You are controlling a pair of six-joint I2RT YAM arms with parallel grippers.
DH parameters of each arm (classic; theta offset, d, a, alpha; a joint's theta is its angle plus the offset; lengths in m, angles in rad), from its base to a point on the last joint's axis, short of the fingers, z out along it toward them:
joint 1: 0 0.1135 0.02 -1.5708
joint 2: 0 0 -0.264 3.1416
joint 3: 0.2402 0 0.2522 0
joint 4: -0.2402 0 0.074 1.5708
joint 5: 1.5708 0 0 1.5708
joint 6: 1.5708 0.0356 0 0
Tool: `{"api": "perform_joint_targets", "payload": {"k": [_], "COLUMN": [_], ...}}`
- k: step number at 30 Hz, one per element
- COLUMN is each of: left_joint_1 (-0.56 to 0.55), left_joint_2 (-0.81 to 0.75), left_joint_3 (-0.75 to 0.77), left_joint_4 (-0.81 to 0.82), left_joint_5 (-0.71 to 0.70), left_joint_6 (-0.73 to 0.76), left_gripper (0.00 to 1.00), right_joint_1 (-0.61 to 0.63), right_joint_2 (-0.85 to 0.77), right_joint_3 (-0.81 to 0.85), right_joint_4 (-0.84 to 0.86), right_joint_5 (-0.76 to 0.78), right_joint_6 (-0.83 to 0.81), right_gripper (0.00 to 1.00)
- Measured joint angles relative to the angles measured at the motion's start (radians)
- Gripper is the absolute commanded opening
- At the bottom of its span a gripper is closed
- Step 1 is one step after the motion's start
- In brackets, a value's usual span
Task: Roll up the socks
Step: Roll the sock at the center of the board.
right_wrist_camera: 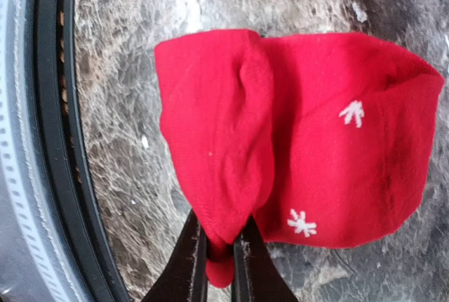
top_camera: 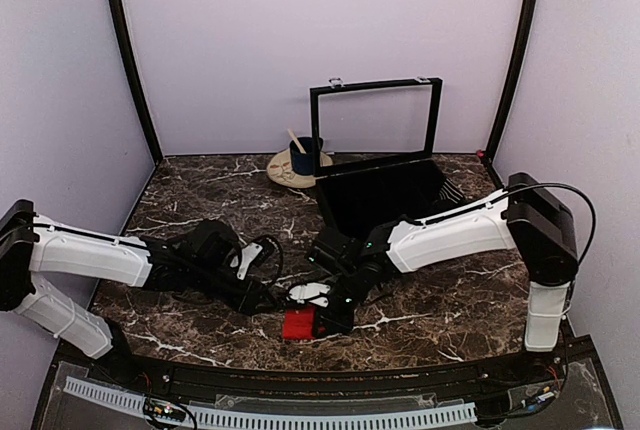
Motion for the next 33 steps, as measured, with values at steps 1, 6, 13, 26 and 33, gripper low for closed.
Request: {"api": "perform_joint_targets", "payload": {"k": [1,6,13,26,33], "left_joint_1": [-0.008,-0.092,-0.206,-0.271,-0.3], "left_joint_2": [-0.011,-0.067,-0.149,-0.114,-0.016], "left_joint_3": [-0.003,-0.02,-0.058,-0.068,-0.027], "left_joint_4": [0.004,0.016,0.045,0.071,0.069], "left_joint_5": [-0.015,-0.095,-0.18,-0.201,-0.207], "left_joint_6": [0.005,0.031,0.088,0.177,0.243], "left_gripper": [0.44,0.44,0.44,0.47,0.5], "right_joint_1": [-0.005,-0.037,-0.085,-0.134,-0.149], "right_joint_2": [0.011,0.048,0.092,0.213,0.242], "right_joint_3": [0.014,0.06,0.113,0.254,0.28], "right_joint_4": [-0.012,-0.059,-0.14,-0.288,-0.331], "right_joint_5": [-0.017,-0.1,-0.208,-0.37,-0.42], "right_joint_6": [0.002,0.017,0.032,0.031,0.027], "right_gripper": [0.0,0.0,0.0,0.0,0.0]}}
